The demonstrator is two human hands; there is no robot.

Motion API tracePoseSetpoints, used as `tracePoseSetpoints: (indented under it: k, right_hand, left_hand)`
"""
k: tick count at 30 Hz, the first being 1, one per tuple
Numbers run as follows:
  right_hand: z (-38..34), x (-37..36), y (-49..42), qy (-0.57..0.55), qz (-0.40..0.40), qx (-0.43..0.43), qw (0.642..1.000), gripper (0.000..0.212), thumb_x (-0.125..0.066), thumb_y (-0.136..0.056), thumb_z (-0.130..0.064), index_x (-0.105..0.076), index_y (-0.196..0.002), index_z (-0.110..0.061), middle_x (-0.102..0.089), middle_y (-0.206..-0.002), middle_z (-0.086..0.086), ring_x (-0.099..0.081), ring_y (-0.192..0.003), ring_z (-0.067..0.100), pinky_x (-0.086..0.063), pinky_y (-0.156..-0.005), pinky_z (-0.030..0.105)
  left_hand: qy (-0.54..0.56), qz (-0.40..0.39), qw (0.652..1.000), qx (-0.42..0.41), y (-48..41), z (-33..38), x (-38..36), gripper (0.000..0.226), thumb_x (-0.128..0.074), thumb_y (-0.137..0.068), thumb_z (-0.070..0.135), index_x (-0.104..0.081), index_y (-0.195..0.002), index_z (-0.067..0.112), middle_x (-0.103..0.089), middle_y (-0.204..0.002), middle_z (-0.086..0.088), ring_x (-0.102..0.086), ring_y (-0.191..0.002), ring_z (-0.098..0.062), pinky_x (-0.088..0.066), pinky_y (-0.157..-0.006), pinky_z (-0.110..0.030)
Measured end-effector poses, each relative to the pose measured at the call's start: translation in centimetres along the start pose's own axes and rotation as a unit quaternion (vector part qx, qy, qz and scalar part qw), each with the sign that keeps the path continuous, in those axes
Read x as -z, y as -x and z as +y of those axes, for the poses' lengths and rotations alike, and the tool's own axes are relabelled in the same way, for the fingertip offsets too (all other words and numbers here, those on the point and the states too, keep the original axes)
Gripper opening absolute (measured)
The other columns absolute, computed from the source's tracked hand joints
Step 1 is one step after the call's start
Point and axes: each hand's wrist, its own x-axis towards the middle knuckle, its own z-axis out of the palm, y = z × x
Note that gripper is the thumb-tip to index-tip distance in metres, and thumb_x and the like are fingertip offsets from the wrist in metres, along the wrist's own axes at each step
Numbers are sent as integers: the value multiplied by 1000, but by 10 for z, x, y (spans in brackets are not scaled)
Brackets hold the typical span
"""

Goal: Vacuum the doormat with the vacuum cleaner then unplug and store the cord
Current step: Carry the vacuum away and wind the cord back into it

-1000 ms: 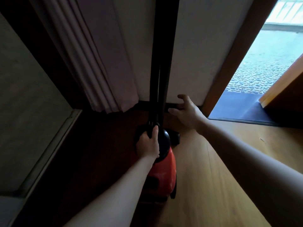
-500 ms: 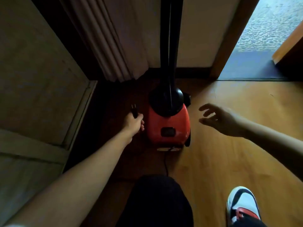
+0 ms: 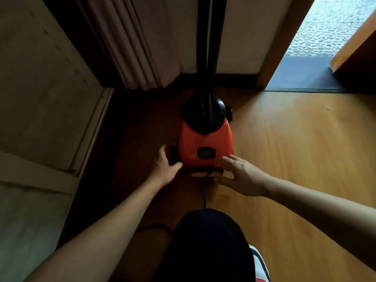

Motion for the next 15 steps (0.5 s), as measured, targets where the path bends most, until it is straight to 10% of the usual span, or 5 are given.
tracePoseSetpoints:
  k: [8,15]
  right_hand:
    - [23,-62,-6,-33,-27,-48,998,42,-52,-94,-65,-63,-114,-30,-71,-101,-8,-69,-87,6,-61,-77,36]
    - [21,-120,-16,-245,40,-106,963,36,-53,-98,-53,-63,-120,-27,-64,-106,-17,-63,-98,-3,-52,-79,13]
  left_hand:
    - [-271,72,881,-381,5,41,6,80,-66,-85,38,-25,-153,30,-16,-159,-6,-23,-145,-24,-30,-112,-35]
    - [-358,16,817,-451,-26,34,5,72,-57,-89,48,-32,-152,23,-17,-161,3,-14,-150,-14,-29,-118,-37]
